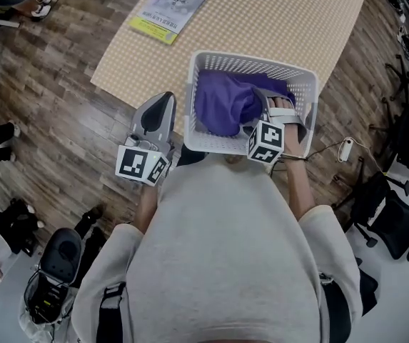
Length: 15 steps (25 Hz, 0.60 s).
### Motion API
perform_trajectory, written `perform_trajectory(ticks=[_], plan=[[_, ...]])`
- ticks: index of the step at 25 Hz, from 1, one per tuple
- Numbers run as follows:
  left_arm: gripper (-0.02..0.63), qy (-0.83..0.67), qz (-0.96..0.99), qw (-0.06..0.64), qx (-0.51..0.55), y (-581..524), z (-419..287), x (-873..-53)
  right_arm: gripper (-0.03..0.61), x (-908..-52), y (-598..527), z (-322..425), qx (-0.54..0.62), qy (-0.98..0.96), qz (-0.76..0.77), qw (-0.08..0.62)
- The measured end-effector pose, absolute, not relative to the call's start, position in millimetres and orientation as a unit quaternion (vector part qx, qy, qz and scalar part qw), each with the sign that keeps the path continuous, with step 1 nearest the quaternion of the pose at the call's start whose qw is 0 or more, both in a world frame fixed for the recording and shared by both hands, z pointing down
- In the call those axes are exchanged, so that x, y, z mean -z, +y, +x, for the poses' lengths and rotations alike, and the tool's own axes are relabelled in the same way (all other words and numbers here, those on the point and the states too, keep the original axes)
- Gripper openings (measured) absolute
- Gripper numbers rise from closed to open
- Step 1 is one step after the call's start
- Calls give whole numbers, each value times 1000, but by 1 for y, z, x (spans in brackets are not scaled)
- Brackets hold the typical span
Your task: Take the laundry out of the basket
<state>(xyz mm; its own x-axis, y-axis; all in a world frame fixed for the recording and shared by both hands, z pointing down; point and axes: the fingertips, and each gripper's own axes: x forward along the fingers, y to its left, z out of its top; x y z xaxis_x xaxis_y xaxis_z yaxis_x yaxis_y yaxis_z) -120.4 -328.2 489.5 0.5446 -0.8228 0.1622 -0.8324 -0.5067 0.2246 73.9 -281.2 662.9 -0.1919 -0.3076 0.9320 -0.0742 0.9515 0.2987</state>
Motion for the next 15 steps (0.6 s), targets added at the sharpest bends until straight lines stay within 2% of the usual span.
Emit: perform_trajectory(ticks=[5,9,15], plan=[[9,-484,864,141,-17,-327,-127,-491,557,-697,-310,55,91,-766,91,630],[9,-490,860,142,-17,-325,-130,-492,557,-766,-305,48,42,-749,19,661],[9,-500,854,146,-11,-325,-139,-492,558,-772,-304,45,20,-749,8,662]])
